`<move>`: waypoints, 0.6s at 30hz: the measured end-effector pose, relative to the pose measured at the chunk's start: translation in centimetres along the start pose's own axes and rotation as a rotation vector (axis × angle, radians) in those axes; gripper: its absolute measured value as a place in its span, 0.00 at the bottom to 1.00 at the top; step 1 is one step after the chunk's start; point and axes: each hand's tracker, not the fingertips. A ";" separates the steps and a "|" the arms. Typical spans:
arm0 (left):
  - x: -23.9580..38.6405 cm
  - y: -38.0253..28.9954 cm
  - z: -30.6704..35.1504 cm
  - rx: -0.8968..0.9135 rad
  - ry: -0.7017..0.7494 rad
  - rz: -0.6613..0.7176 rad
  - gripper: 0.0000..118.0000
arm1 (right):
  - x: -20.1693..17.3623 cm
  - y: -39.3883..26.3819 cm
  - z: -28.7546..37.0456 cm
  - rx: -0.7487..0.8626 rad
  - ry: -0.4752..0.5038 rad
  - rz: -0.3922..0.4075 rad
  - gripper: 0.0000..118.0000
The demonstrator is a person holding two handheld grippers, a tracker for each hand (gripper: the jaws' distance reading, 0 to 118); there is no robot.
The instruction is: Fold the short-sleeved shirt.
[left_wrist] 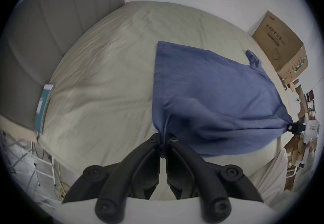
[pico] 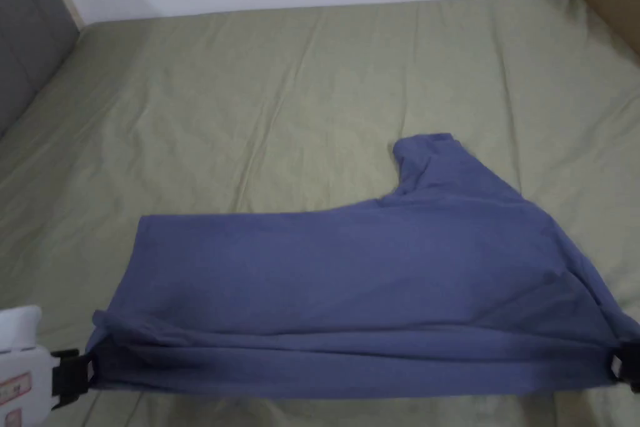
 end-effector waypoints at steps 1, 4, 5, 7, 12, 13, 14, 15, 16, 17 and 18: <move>-0.5 -0.7 0.0 -0.012 -0.023 0.029 0.04 | 0.7 -1.1 0.2 -0.028 0.027 -0.029 0.06; -0.1 -3.7 -0.1 -0.063 0.018 -0.009 0.04 | 1.1 -3.6 -0.1 -0.075 0.053 -0.053 0.06; 0.1 -4.5 -0.3 -0.079 0.042 -0.039 0.04 | 1.0 -4.2 -0.1 -0.073 0.029 -0.043 0.06; 0.3 -5.2 -0.8 -0.077 0.040 -0.023 0.04 | 0.8 -4.7 0.0 -0.064 0.020 -0.014 0.06; -1.0 -5.5 -0.1 -0.038 -0.018 0.085 0.06 | 1.4 -3.9 0.5 -0.024 0.065 -0.060 0.10; -1.1 -5.4 0.0 -0.033 -0.019 0.080 0.12 | 1.3 -3.7 0.6 -0.020 0.073 -0.062 0.24; -1.0 -5.2 0.1 -0.037 -0.006 0.075 0.34 | 0.9 -3.4 0.8 -0.016 0.053 -0.052 0.54; -1.0 -5.0 0.3 -0.034 0.023 0.072 0.50 | 0.7 -3.2 1.1 0.000 0.032 -0.034 0.66; -1.1 -4.6 0.5 -0.019 0.030 0.071 0.59 | 0.4 -2.8 1.6 0.030 0.036 -0.010 0.66; -1.1 -4.2 1.1 -0.002 0.030 0.071 0.60 | 0.1 -2.5 2.0 0.060 0.042 0.000 0.66; -1.1 -3.6 1.8 0.020 0.028 0.076 0.59 | -0.2 -2.0 2.5 0.072 0.055 -0.004 0.66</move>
